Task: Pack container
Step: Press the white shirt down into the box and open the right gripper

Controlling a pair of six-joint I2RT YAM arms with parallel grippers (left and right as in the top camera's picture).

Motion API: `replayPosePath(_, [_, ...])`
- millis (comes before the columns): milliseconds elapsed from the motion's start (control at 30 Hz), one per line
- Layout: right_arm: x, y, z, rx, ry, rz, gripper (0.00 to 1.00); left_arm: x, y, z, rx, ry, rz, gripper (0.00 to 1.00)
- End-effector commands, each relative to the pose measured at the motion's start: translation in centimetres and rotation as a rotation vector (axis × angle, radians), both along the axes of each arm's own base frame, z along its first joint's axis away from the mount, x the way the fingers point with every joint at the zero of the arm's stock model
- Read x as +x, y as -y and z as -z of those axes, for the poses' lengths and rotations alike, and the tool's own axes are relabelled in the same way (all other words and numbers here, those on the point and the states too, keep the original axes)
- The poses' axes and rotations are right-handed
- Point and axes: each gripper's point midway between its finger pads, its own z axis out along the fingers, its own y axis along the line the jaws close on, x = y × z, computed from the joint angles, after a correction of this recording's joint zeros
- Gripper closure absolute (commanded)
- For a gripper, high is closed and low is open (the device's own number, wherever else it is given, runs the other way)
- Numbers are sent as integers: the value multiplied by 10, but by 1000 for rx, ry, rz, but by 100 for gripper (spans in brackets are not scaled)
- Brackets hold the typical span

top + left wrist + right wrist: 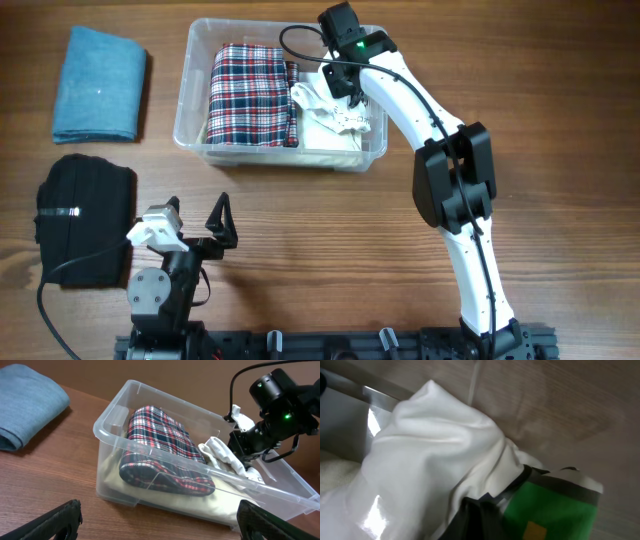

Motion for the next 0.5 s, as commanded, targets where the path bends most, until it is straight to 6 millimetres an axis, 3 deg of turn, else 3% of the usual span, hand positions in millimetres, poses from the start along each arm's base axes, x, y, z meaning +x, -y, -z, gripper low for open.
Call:
replayPosePath(0, [-10, -4, -32, 51, 2, -36, 79, 0, 0, 1, 17, 5, 1, 0])
replayPosePath(100, [-20, -15, -98, 119, 78, -94, 53, 0, 0, 1, 17, 5, 1, 0])
replayPosePath(167, [-32, -24, -127, 167, 98, -126, 41, 0, 0, 1, 17, 5, 1, 0])
replayPosePath(233, [-45, -37, -136, 207, 74, -190, 39, 0, 0, 1, 17, 5, 1, 0])
replayPosePath(333, [-59, -51, -122, 208, 17, -225, 38, 0, 0, 1, 17, 5, 1, 0])
replayPosePath(400, [-66, -62, -112, 199, -8, -247, 53, 0, 0, 1, 17, 5, 1, 0])
replayPosePath(467, [-73, -71, -101, 188, -36, -266, 87, 0, 0, 1, 17, 5, 1, 0])
